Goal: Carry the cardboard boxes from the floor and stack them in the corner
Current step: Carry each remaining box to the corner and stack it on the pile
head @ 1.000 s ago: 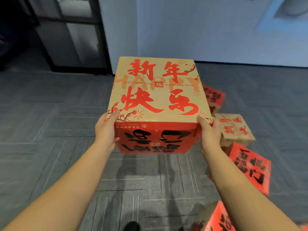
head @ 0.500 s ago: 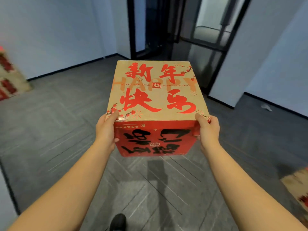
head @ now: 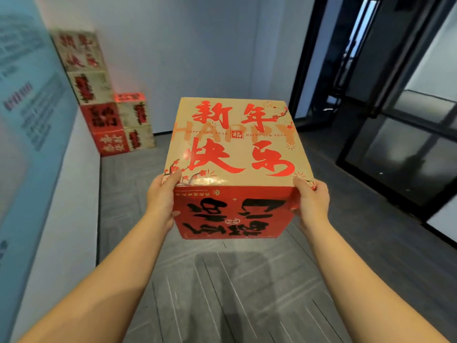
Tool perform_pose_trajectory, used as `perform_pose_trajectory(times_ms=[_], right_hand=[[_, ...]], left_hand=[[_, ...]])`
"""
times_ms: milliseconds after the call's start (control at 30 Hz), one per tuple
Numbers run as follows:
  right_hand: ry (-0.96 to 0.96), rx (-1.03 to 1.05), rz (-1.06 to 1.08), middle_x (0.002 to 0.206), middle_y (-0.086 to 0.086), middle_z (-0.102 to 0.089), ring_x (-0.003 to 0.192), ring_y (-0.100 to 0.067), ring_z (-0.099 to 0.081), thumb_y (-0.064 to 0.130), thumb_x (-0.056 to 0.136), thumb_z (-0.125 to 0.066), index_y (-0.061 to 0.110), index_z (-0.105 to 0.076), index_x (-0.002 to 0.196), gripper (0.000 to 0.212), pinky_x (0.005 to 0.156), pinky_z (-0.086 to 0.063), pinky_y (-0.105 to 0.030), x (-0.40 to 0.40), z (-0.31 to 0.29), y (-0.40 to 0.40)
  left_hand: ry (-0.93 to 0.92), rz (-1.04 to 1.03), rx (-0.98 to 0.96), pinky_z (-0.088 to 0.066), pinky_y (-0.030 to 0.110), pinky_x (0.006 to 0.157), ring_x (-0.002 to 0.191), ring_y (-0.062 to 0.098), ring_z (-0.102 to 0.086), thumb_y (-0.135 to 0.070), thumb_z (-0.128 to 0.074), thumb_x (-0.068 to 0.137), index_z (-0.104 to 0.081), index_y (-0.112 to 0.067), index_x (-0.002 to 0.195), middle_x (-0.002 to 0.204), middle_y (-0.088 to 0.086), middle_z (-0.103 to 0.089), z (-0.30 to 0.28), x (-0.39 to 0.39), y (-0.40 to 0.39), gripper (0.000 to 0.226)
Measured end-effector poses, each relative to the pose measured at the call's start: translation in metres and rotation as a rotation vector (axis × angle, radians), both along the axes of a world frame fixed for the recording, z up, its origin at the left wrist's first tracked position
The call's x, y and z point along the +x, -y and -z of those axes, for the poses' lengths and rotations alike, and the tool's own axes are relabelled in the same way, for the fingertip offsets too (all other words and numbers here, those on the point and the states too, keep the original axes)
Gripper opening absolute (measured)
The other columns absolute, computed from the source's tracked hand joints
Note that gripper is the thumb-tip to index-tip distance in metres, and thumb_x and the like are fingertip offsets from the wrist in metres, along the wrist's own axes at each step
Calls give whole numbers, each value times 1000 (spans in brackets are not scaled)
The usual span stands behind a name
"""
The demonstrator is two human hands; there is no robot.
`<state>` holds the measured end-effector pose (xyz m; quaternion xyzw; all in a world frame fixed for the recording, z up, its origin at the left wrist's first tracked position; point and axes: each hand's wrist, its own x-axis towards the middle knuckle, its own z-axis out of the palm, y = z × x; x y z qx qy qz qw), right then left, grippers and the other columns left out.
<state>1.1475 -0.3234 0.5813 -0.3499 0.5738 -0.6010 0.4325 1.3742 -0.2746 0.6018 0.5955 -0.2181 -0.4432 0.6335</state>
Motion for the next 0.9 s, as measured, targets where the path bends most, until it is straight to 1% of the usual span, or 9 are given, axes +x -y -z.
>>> perform_pose_trajectory(times_ms=[100,233,367,500,567,633,733,800,900], right_hand=[[14,-23,-43,88,-2,-51,68,-13,-47,16,89,-55,12,-43,102,18,55,-37,-26,45,-9,49],[26,-34,-105,85,4,-49,72,-9,-48,15,89,-54,13,-42,102,18,58,-37,-25,96,-18,109],[9,-24,-173,84,4,-50,74,-9,-49,16,88,-56,13,-44,99,16,68,-41,-29,140,-18,172],[14,-31,-237,85,0,-51,72,-11,-49,15,88,-57,20,-45,84,13,62,-41,-26,179,-12,247],[27,-32,-269,88,-1,-52,73,-11,-50,16,88,-56,16,-46,93,11,62,-42,-27,198,-10,291],[39,-33,-298,94,-4,-53,74,-11,-51,16,88,-57,13,-45,102,19,63,-44,-28,219,-10,339],[60,-38,-347,102,-8,-54,77,-14,-53,16,88,-57,12,-45,105,22,62,-44,-28,251,-18,411],[74,-40,-377,101,-6,-55,78,-15,-54,16,88,-58,11,-45,105,22,62,-45,-29,271,-25,454],[95,-41,-428,94,-1,-55,76,-11,-54,14,88,-58,12,-45,106,22,69,-48,-33,304,-35,511]], left_hand=[[27,-34,-28,-40,27,59,69,4,-50,-27,-47,96,-48,-21,106,80,-11,-54,-9,42,39,12],[26,-77,-26,-41,31,67,70,5,-51,-28,-46,96,-51,-23,99,81,-11,-56,-13,92,86,7],[14,-127,-31,-39,28,62,70,5,-51,-27,-45,96,-47,-20,108,82,-9,-57,-11,134,135,14],[3,-182,-46,-39,27,56,68,5,-53,-27,-45,97,-46,-19,109,82,-8,-57,-6,167,195,15],[5,-214,-54,-43,25,50,61,5,-57,-26,-46,96,-47,-19,108,81,-8,-57,-4,182,233,14],[1,-255,-59,-44,21,46,54,2,-60,-25,-46,96,-48,-20,110,80,-8,-57,-5,197,274,15],[-18,-304,-76,-41,24,52,64,5,-56,-26,-47,96,-50,-17,120,80,-8,-57,-11,224,338,26],[-36,-335,-76,-39,26,55,66,5,-55,-26,-47,96,-49,-12,128,80,-7,-58,-18,241,377,35],[-48,-372,-86,-45,24,51,50,0,-61,-24,-46,96,-46,-11,133,78,-8,-56,-26,268,428,39]])
